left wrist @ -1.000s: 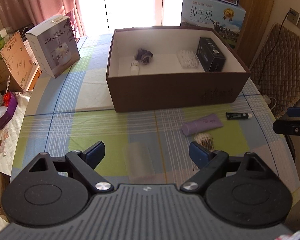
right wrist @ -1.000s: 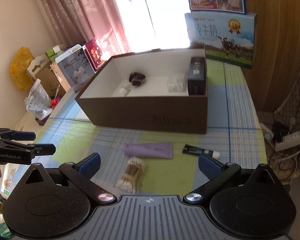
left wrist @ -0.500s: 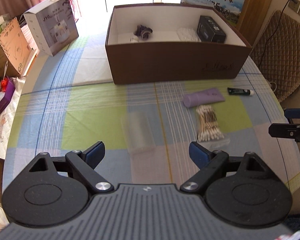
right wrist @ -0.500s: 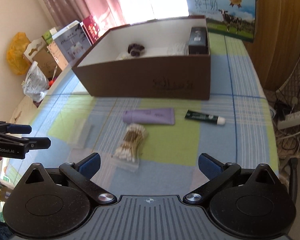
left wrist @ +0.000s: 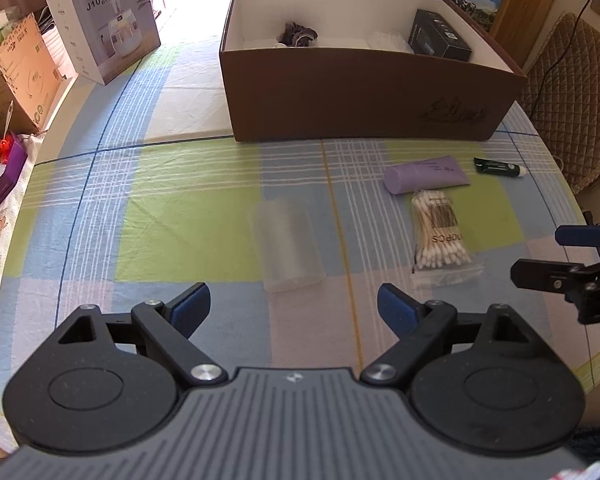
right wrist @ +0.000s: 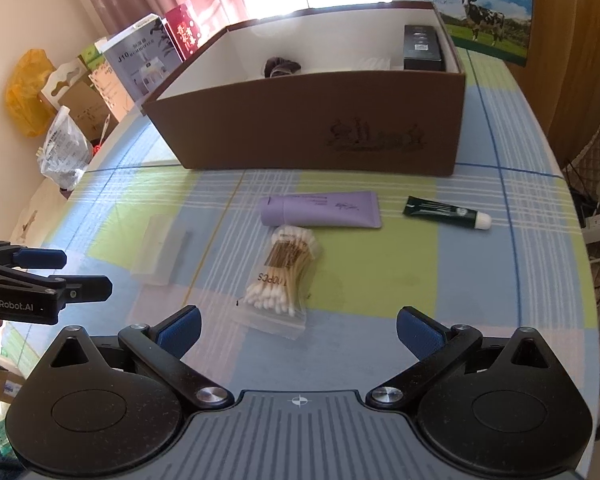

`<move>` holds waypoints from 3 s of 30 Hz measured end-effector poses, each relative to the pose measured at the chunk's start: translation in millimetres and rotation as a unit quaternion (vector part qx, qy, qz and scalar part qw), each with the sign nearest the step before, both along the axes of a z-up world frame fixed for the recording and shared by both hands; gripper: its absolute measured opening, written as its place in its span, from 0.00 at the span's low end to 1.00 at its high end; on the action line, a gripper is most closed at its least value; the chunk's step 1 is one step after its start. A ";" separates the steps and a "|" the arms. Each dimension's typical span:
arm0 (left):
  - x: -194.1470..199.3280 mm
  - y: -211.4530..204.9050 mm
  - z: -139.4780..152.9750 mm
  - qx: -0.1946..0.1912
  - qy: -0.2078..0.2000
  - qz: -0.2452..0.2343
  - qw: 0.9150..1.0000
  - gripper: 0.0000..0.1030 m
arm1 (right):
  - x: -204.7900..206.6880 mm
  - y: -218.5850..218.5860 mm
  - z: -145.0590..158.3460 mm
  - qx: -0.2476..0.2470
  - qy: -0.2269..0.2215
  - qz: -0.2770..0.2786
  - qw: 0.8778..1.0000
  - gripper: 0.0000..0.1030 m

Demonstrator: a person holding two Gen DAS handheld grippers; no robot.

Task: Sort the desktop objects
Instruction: 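Grasp the bag of cotton swabs with the right tool, then grasp the clear plastic cup by its rim with the left tool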

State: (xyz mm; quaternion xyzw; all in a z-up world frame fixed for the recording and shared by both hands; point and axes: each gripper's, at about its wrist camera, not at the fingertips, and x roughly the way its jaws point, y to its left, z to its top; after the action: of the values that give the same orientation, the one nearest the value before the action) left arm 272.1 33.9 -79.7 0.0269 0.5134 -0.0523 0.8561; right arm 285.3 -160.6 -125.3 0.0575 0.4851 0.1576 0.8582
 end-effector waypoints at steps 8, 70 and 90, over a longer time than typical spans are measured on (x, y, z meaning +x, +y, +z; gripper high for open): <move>19.2 -0.3 -22.9 0.002 -0.008 -0.008 1.000 0.85 | 17.9 30.0 -23.2 -0.037 -0.008 -0.006 0.999 0.98; 56.2 -3.2 -73.9 0.022 0.023 -0.069 0.997 0.50 | 37.0 7.9 -55.8 -0.125 -0.015 0.010 0.992 0.23; 48.4 -8.7 -12.3 -0.013 -0.045 -0.079 0.996 0.42 | 36.2 1.8 0.2 -0.023 -0.034 0.019 0.999 0.19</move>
State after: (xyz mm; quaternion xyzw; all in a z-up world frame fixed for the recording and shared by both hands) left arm 320.5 25.1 -92.0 0.0583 0.4701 -0.1249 0.8718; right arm 321.5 -158.8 -125.1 0.0232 0.4600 0.1651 0.8721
